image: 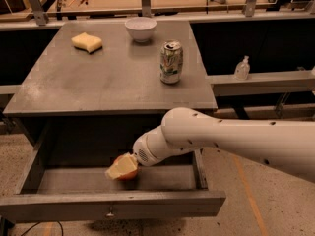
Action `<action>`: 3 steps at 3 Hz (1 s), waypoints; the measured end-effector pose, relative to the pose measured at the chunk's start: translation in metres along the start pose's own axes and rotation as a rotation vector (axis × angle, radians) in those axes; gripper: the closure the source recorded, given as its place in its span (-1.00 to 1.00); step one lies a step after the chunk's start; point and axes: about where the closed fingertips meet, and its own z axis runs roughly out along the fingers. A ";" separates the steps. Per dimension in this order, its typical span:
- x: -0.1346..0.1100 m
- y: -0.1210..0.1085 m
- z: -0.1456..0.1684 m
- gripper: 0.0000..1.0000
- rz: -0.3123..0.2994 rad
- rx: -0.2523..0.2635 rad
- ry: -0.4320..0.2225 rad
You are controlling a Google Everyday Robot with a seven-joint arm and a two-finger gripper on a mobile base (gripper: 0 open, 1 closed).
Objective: Place orange into top drawer
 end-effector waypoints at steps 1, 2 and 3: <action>-0.015 -0.001 -0.035 -0.50 0.001 0.017 -0.079; -0.018 -0.007 -0.073 -0.03 -0.007 0.046 -0.155; -0.020 -0.005 -0.121 0.42 -0.036 0.087 -0.236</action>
Offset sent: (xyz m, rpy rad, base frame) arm 0.0023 -0.0779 0.0946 0.1507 -0.1809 -0.1116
